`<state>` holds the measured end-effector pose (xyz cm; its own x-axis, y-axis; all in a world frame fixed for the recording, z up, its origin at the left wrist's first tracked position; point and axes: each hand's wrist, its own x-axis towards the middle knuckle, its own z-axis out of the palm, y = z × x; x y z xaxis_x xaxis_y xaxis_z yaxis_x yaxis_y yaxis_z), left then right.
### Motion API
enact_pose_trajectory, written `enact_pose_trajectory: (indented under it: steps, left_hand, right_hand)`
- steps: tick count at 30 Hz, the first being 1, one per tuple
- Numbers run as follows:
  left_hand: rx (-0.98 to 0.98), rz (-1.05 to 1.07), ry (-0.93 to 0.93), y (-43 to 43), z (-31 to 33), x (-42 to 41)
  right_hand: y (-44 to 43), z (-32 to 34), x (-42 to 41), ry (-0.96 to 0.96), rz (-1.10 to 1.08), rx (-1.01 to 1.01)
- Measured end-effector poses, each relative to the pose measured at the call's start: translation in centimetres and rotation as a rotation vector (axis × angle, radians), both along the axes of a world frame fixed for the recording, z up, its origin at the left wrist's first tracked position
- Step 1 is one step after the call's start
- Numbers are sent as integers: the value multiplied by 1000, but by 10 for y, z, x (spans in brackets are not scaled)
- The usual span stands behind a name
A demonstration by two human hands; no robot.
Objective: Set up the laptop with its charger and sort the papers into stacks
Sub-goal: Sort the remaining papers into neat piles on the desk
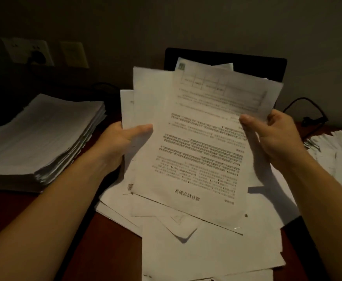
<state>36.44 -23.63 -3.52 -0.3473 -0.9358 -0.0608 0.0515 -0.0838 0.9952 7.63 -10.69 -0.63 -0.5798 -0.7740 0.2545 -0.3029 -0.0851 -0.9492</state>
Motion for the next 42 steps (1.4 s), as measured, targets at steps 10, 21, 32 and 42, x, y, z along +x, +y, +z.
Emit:
enact_pose_trajectory:
  steps: [10,21,32,42]
  left_hand:
    - [-95,37,133,-20,49,-38]
    - [-307,-281,-215,-21,38,-40]
    - [-305,-149,-170,-31,6,-46]
    - [-140,-161,-13,-27,10,-43]
  right_hand:
    - [0,-5,-17,-137,3,26]
    - [2,-4,-19,213,-74,37]
    - [4,-32,-20,316,-88,-106]
    - [1,-27,-28,80,-4,38]
